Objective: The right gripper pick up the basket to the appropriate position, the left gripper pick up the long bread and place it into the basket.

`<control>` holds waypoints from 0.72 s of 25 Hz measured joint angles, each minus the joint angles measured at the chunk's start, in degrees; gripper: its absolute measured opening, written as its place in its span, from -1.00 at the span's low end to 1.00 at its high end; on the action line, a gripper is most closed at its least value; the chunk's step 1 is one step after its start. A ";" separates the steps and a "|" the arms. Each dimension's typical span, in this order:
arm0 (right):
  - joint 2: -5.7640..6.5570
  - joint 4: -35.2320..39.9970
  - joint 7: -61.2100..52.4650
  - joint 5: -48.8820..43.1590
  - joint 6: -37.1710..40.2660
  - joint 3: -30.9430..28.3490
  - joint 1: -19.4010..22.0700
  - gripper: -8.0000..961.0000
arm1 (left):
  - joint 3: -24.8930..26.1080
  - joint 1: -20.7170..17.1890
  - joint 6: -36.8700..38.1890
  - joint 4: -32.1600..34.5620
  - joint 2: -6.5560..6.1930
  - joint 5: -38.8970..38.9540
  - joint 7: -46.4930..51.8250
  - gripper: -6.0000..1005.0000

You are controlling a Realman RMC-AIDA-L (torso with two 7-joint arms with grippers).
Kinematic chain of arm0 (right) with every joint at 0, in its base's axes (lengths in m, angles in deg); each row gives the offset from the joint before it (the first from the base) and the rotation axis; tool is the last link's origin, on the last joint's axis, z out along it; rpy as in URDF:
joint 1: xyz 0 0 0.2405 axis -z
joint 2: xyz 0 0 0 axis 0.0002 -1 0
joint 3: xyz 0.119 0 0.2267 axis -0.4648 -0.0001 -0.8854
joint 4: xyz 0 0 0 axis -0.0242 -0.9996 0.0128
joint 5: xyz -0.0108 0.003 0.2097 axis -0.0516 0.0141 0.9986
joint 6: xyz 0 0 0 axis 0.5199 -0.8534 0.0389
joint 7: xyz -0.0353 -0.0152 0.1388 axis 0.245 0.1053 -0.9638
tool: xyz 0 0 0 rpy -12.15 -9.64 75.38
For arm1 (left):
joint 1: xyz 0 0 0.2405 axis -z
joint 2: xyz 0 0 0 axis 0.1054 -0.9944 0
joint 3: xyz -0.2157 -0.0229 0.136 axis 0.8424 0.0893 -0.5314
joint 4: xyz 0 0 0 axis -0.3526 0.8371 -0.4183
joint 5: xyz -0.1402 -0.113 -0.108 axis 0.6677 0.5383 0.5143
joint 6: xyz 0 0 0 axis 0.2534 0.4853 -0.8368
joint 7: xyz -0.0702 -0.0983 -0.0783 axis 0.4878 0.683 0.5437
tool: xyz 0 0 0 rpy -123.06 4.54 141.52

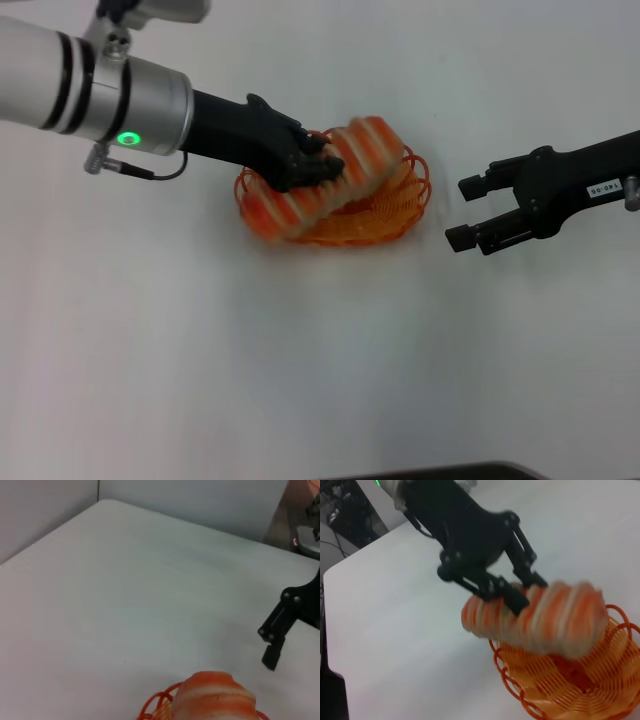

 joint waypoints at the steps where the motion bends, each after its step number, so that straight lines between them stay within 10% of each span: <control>1: -0.09 -0.21 0.00 -0.01 -0.05 0.00 -0.11 0.91 | -0.17 0.04 -0.60 -0.05 0.28 -0.20 0.03 -0.45; 8: -0.33 -0.40 0.00 -0.01 -0.18 0.00 -0.32 0.91 | 0.35 -1.44 -2.27 0.75 0.39 1.22 0.15 -0.40; 13: -0.39 -0.48 0.00 -0.02 -0.17 0.00 -0.53 0.91 | 4.18 -5.27 1.29 5.65 0.27 1.74 0.23 0.06; 15: -0.37 -0.50 -0.01 -0.01 -0.06 -0.04 -0.56 0.91 | 7.89 -7.42 4.96 8.23 0.23 2.93 0.20 0.54; 18: -0.21 -0.49 -0.43 0.12 -0.02 -0.35 -0.57 0.91 | 14.66 -10.76 11.83 10.75 -0.27 4.63 -0.38 0.66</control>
